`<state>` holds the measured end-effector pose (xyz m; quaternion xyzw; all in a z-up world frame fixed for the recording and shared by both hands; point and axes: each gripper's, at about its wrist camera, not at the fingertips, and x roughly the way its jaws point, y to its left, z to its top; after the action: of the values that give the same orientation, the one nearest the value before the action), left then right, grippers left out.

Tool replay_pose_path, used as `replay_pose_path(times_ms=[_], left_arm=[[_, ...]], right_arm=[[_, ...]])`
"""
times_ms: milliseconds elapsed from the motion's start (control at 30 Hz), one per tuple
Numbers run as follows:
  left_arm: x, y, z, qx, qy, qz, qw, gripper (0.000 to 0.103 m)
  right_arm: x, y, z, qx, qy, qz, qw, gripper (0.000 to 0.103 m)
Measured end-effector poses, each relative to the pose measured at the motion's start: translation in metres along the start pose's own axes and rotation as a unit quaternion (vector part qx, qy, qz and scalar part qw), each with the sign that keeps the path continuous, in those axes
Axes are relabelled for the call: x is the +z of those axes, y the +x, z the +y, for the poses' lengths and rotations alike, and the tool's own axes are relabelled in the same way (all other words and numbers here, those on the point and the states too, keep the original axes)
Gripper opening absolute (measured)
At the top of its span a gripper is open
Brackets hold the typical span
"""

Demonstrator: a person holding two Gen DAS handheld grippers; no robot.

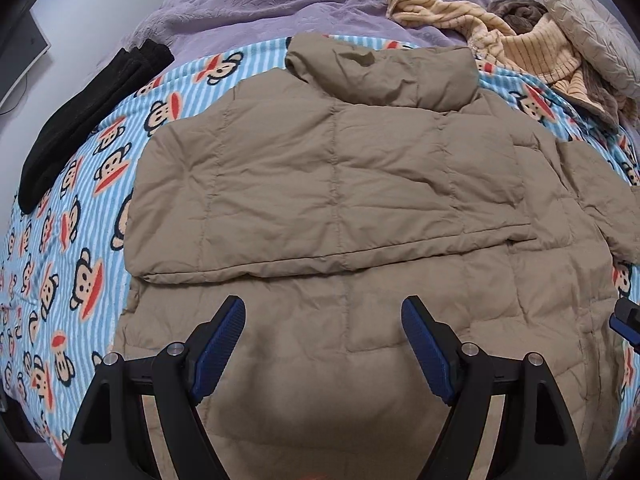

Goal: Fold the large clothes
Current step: 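Move the right tool to the other sleeve and grasp its cuff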

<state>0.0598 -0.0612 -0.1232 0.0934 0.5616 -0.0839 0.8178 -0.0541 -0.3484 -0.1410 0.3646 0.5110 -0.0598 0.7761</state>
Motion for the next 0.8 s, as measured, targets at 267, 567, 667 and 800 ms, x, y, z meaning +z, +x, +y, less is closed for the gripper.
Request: replay_pose_path(times_ms=[267, 567, 667, 800], left_arm=[[0.003, -0.006, -0.053, -0.010, 0.034, -0.007, 0.9993, 0.103], [0.016, 0.011, -0.097, -0.025, 0.042, 0.018, 0.9986, 0.103], [0.020, 0.016, -0.111, -0.032, 0.060, 0.027, 0.9973, 0.103], [0.024, 0.017, -0.127, -0.045, 0.075, 0.030, 0.9958, 0.103]], right_arm=[[0.007, -0.026, -0.039, 0.000, 0.023, -0.012, 1.000, 0.075], [0.020, -0.046, -0.081, -0.004, 0.066, -0.033, 0.997, 0.085], [0.031, -0.059, -0.094, -0.001, 0.077, -0.056, 0.995, 0.090], [0.045, -0.068, -0.113, 0.009, 0.097, -0.074, 0.993, 0.091]])
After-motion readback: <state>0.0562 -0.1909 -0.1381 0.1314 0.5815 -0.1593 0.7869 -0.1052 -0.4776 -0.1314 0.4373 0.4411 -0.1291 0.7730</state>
